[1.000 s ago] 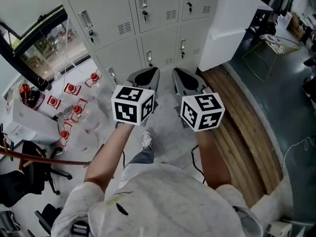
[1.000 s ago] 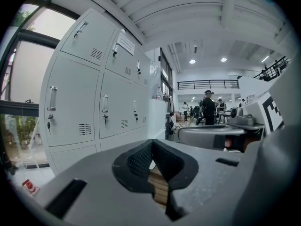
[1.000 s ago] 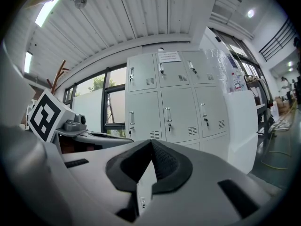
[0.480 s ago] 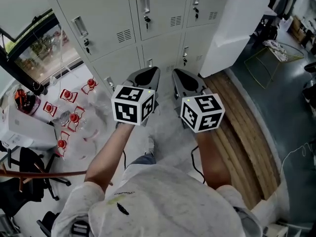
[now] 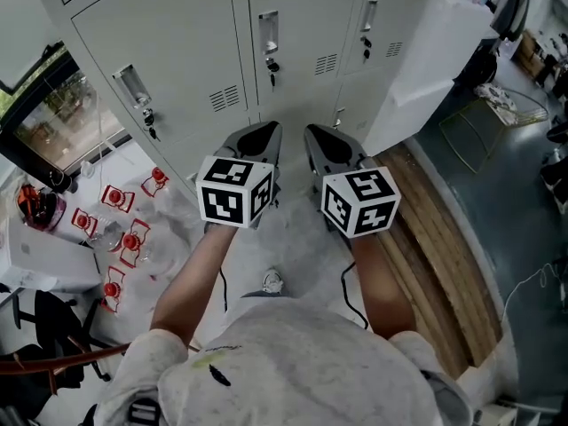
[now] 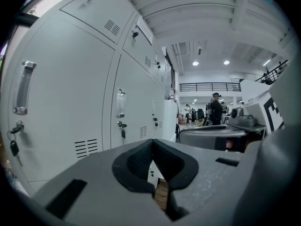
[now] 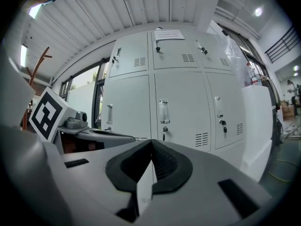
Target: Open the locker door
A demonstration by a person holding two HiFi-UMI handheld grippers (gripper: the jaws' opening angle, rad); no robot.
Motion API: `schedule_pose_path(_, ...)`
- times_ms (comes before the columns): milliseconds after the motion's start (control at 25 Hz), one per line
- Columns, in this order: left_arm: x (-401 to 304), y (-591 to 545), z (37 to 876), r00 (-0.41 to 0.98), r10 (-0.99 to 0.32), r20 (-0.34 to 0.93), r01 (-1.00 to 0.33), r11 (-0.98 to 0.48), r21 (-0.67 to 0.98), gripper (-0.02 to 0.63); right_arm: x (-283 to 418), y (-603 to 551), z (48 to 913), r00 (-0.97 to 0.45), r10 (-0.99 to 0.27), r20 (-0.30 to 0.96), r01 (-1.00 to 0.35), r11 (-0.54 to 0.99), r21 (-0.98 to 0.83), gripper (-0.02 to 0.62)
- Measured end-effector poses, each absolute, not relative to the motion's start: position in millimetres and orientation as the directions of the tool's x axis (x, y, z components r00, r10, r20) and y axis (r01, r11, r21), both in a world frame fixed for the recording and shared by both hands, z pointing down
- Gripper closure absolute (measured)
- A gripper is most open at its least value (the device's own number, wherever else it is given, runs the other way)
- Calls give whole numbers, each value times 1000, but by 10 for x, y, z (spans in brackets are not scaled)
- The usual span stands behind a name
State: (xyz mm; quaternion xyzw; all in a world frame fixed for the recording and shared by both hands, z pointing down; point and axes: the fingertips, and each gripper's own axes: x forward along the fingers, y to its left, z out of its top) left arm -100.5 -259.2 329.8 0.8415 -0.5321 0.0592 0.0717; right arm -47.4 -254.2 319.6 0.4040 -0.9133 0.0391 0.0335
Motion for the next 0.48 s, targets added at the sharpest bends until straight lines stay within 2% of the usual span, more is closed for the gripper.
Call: schedule_pose_path(480,-1355,-3263,3294,434,-884,172,-901,-428,72,600,-827,-3217,3122,-674,-732,98,-737,675,-31,597)
